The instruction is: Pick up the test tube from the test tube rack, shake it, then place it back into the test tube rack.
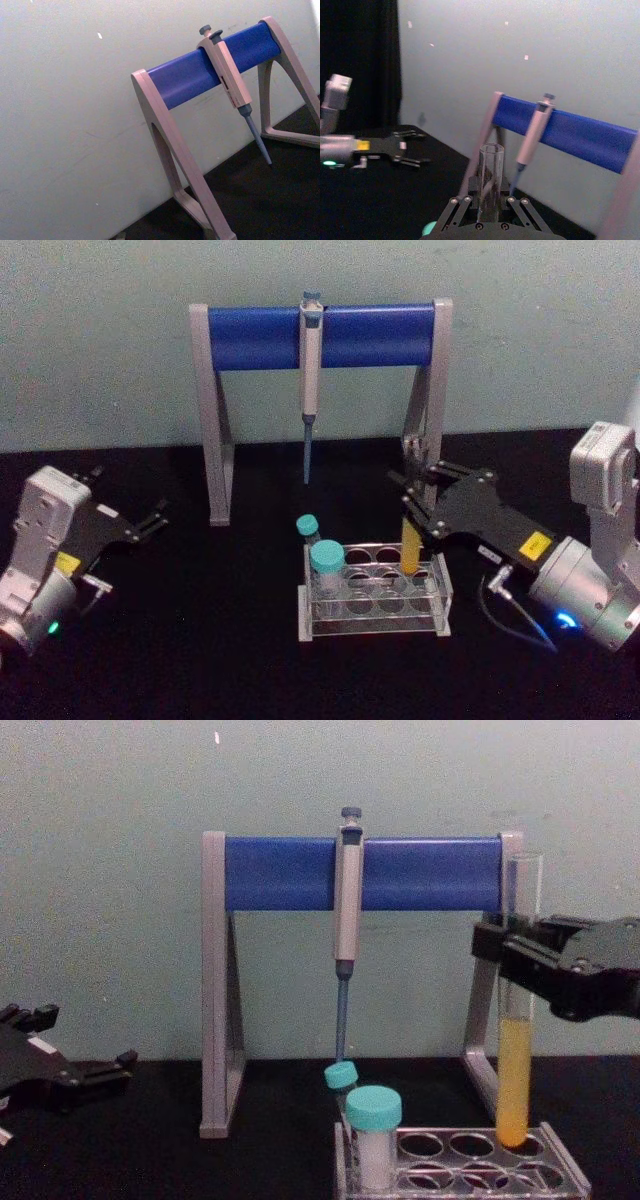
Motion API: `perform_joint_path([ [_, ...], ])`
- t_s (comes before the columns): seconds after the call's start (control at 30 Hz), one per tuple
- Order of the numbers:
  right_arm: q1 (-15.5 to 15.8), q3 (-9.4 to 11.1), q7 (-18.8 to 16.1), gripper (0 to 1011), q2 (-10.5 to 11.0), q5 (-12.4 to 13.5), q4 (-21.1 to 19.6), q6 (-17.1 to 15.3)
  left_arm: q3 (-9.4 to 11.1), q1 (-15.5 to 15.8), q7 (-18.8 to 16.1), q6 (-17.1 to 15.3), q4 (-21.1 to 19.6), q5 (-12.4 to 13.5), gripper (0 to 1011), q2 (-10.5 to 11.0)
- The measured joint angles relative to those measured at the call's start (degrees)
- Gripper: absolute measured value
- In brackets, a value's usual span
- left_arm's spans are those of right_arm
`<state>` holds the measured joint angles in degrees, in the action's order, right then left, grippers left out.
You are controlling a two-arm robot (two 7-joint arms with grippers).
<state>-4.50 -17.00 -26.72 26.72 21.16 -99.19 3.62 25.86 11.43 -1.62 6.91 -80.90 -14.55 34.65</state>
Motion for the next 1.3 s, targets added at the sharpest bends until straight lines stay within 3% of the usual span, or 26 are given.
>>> perform_joint_path([
  [0.23, -1.22, -1.3, -1.82, 234, -1.14, 2.87, 1.62, 1.82, 0.0, 0.0, 0.0, 0.0, 0.0, 0.0, 1001, 0.0],
  [0.43, -4.14, -1.79, -1.74, 234, -4.53, 4.68, 6.31, 6.38, 0.0, 0.0, 0.0, 0.0, 0.0, 0.0, 1001, 0.0],
  [0.6, -5.86, -1.55, 0.83, 234, -6.51, 2.89, 9.25, 8.98, 0.0, 0.0, 0.0, 0.0, 0.0, 0.0, 1001, 0.0],
  [0.8, -6.13, -0.73, 3.22, 234, -7.61, 0.98, 10.27, 9.12, 0.0, 0.0, 0.0, 0.0, 0.0, 0.0, 1001, 0.0],
  [1.3, -5.79, 0.43, 3.4, 233, -8.48, 0.31, 10.26, 8.29, 0.0, 0.0, 0.0, 0.0, 0.0, 0.0, 1001, 0.0],
])
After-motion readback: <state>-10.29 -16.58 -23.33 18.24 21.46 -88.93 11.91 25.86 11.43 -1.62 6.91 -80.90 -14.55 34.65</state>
